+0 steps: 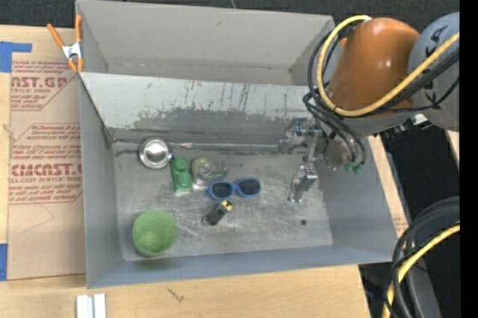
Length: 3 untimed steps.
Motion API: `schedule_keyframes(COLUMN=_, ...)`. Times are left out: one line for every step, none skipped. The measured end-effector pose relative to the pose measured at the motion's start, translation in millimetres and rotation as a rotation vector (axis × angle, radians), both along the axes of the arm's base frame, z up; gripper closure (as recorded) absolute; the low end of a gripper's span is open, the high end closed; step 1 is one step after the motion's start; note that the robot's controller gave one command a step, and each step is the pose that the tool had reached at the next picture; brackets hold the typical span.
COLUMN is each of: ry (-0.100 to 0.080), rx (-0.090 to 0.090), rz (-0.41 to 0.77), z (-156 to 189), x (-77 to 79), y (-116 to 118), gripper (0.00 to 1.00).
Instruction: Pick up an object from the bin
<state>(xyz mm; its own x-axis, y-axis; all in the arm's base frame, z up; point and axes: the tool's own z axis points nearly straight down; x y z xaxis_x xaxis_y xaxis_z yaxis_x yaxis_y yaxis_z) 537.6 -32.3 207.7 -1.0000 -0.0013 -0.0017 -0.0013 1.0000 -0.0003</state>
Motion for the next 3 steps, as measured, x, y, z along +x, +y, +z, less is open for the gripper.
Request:
schedule_keyframes(ry=-0.004, rx=0.001, rz=0.16, z=-131.1, x=20.8, y=38.4, gripper=0.0)
schedule_keyframes(ry=-0.003, rx=0.0, rz=0.159, z=-128.5, x=20.8, y=37.9, gripper=1.0)
schedule_keyframes(ry=-0.01, rx=-0.001, rz=0.23, z=21.6, x=27.1, y=36.7, gripper=1.0)
